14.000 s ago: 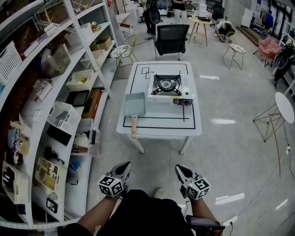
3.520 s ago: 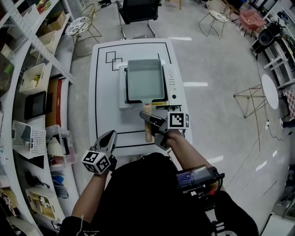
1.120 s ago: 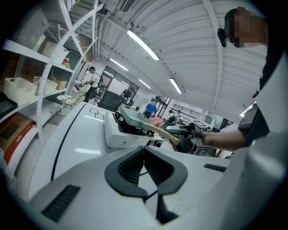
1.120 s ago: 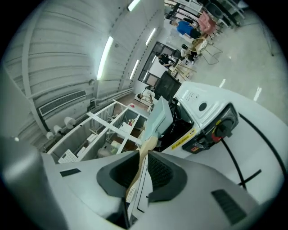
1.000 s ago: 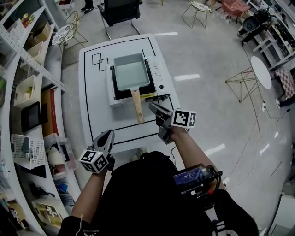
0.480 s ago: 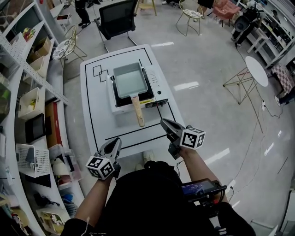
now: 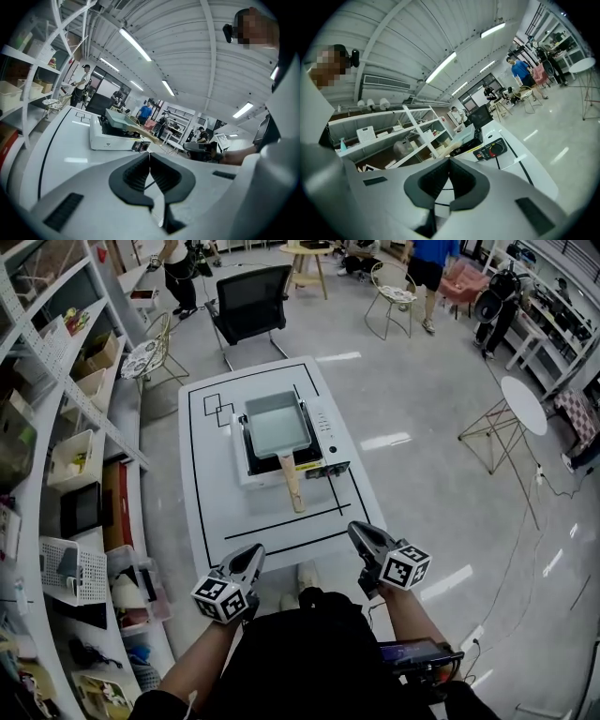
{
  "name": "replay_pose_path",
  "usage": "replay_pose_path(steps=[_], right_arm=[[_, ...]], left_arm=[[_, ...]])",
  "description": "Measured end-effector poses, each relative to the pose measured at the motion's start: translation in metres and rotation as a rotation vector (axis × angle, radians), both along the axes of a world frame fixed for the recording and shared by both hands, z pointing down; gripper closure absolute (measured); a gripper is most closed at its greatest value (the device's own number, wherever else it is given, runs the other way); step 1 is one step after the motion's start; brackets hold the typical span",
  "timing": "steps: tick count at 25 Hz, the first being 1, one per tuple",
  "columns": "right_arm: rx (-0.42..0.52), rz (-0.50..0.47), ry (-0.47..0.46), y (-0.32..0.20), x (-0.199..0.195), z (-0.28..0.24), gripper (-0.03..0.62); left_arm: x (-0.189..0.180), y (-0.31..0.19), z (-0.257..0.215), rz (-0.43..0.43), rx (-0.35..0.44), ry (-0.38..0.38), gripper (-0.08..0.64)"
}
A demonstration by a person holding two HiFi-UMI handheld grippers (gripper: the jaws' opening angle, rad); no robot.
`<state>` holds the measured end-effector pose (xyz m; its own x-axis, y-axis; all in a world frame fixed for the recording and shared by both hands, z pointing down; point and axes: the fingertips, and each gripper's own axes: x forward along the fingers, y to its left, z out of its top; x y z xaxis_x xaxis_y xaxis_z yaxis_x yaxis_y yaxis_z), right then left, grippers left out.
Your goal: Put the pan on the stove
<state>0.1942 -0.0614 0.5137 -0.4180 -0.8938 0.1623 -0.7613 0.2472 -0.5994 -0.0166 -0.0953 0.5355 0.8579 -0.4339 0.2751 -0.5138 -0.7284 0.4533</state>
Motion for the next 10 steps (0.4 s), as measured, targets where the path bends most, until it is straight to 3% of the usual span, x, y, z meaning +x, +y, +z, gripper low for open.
replay_pose_path(steps=[10], right_arm=[[0.005,0.034,0.013,0.023,0.004,0.002,0.566]], left_arm=[[0.005,0.017,0.007,0.032,-0.01,-0.008,0.551]])
